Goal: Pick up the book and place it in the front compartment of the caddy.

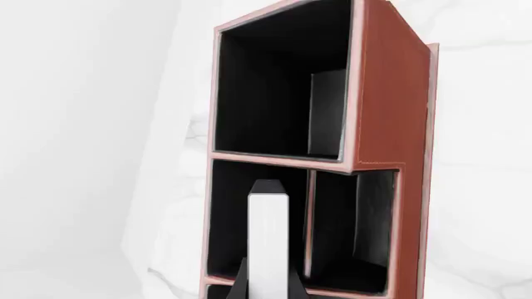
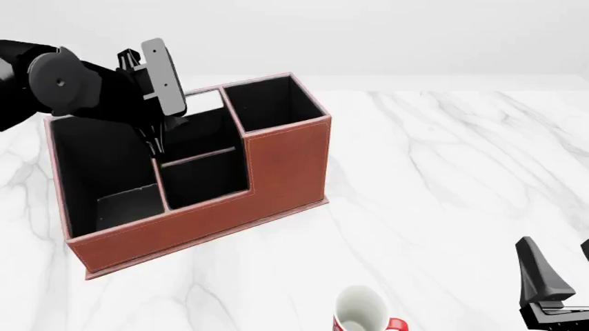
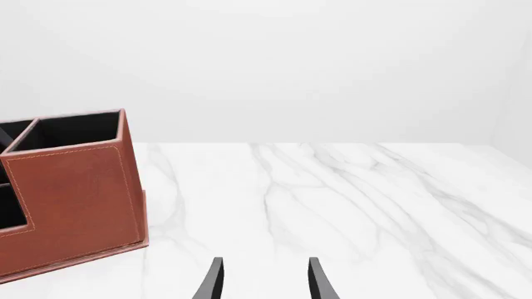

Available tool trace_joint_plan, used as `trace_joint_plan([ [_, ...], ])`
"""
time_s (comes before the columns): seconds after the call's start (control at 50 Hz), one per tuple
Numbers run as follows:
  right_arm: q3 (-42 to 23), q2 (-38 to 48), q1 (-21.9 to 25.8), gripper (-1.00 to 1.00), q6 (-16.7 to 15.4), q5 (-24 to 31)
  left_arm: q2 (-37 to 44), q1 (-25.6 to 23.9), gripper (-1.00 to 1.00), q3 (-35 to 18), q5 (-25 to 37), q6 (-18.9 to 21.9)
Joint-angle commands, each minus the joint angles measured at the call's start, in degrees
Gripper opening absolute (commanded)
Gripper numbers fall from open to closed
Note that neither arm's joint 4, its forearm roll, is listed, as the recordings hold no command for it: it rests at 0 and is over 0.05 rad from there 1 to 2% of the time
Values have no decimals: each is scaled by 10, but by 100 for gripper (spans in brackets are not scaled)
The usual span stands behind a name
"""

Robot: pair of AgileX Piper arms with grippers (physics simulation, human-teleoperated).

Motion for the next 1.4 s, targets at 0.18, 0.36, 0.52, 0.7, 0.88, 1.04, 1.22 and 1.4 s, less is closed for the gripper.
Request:
trace_joint_plan([
  [0.18,0,-2,0,100,0,2,10,21,-100,23,-59,24],
  [0.36,0,-2,0,100,0,2,19,26,-100,21,-61,21],
  [0.52,0,-2,0,100,0,2,25,29,-100,26,-64,22],
  [0.7,0,-2,0,100,0,2,33,35,-100,36,-73,25],
  [0.88,0,-2,0,100,0,2,37,36,-100,30,-71,25],
  [1.04,0,-2,0,100,0,2,43,33,-100,26,-68,22],
  [1.22,0,-2,0,100,0,2,43,34,100,20,-63,20],
  [1.4,0,-2,0,100,0,2,40,32,100,14,-59,18],
])
